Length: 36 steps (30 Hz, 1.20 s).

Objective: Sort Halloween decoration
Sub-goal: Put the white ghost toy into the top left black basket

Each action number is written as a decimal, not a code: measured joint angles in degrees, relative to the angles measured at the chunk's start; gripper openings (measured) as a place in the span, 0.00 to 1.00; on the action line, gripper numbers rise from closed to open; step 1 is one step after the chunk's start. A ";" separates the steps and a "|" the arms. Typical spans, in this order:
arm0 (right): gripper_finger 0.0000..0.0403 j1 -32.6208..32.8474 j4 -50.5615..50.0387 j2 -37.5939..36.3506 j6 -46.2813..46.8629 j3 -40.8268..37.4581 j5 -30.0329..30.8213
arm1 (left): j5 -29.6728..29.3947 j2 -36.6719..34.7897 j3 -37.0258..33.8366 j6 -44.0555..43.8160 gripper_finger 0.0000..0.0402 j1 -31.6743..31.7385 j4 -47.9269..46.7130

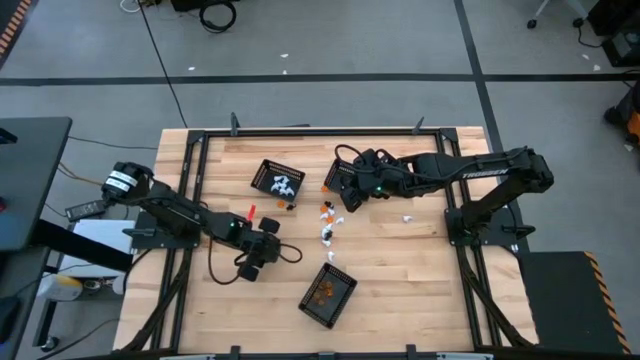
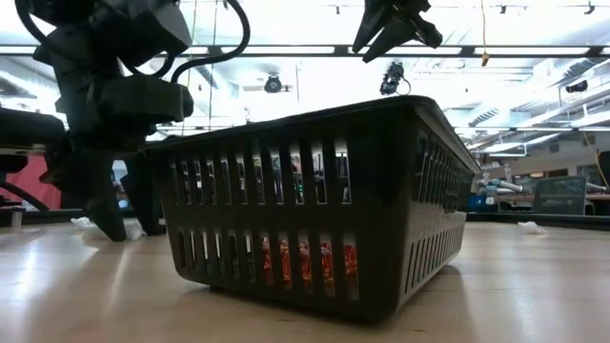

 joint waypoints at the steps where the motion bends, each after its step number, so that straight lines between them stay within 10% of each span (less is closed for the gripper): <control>1: 0.31 -0.01 0.05 0.00 0.02 0.00 0.01 | -0.02 0.14 0.00 0.02 0.39 0.00 -0.14; 22: 0.31 0.00 0.12 0.00 0.01 0.00 0.01 | 1.20 0.43 0.81 -1.88 0.10 -0.02 -1.42; 36: 0.31 0.01 0.10 0.02 -0.08 0.00 -0.34 | -0.24 0.63 3.63 -5.23 0.08 0.14 -3.78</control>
